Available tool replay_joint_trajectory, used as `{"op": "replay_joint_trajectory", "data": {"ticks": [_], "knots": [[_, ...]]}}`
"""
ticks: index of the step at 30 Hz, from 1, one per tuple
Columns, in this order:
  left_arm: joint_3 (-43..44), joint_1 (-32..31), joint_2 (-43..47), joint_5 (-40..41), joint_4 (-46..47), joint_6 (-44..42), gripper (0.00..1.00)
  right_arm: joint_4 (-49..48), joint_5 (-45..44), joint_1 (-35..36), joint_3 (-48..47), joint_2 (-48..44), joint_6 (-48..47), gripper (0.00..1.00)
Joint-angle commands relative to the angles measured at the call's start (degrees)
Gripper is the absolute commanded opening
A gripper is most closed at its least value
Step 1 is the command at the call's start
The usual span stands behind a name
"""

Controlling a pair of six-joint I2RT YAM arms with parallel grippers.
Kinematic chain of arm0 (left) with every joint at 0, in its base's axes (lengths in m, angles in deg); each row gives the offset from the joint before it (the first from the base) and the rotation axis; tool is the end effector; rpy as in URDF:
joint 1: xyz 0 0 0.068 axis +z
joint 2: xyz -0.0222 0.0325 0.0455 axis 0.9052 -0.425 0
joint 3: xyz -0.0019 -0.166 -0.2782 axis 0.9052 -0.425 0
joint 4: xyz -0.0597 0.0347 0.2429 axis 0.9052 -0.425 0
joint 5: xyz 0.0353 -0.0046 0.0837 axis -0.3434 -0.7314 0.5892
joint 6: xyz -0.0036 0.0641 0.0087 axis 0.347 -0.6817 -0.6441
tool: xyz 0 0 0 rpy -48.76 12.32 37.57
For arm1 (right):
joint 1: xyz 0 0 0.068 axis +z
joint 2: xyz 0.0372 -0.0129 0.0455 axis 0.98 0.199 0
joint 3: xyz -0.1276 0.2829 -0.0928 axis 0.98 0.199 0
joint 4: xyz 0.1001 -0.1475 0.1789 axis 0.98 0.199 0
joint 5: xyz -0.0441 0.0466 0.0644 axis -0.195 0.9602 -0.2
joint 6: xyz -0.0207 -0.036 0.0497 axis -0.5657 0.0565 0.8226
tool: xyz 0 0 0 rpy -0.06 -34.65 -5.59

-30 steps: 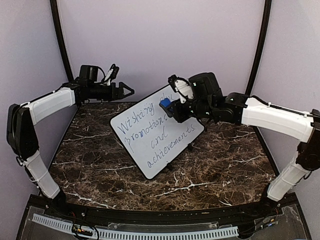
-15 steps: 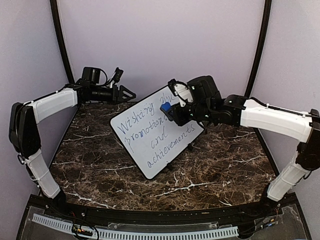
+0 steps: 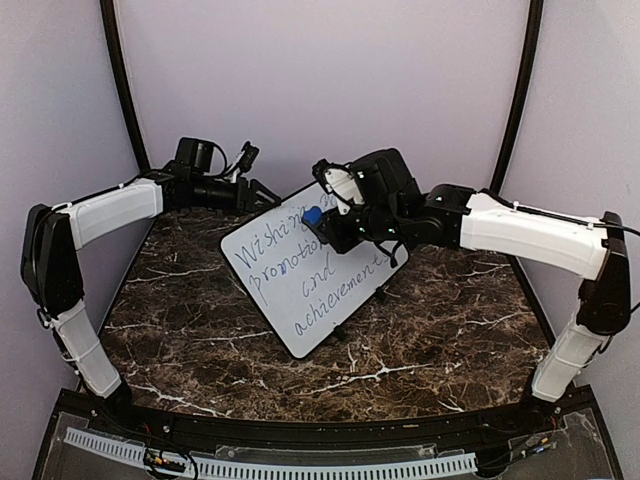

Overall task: Erase the whiteboard
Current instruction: Hold the whiteboard at the center of the board, then erase the whiteboard at the center of the board.

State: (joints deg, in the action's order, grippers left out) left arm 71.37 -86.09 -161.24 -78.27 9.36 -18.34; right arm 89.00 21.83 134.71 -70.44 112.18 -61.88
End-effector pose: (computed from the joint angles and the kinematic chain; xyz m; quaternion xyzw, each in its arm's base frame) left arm 0.3763 -0.1820 0.3699 0.2219 0.7871 -0.4397 0.3714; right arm 0.2296 0.3253 0.3925 -0.3086 0.8026 0.1955 0.4716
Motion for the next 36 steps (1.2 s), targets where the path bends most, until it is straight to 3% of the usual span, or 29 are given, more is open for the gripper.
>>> {"op": "replay_joint_trajectory", "data": {"ticks": [1,7,14,26,36], "knots": [[-1.3,-0.1,0.3,1.3,-0.4,-0.1,0.46,-2.3,-3.8,2.9,-1.5,2.1,-2.2,0.29],[-2.3,-0.1,0.4,1.1,1.0,0.5,0.32,-7.6,-4.6,4.5,2.1,1.4,-1.7,0.28],[-3.0,-0.1,0.5,-0.4,2.5,1.5,0.32,-16.1,-9.0,6.5,9.6,0.3,-1.0,0.27],[-3.8,-0.2,0.6,-0.4,3.4,2.3,0.17,-35.5,-16.5,11.8,24.1,-0.7,-0.9,0.27],[-4.2,-0.6,0.7,0.1,3.8,2.8,0.00,-24.4,-12.3,12.7,10.7,4.9,-2.4,0.30]]}}
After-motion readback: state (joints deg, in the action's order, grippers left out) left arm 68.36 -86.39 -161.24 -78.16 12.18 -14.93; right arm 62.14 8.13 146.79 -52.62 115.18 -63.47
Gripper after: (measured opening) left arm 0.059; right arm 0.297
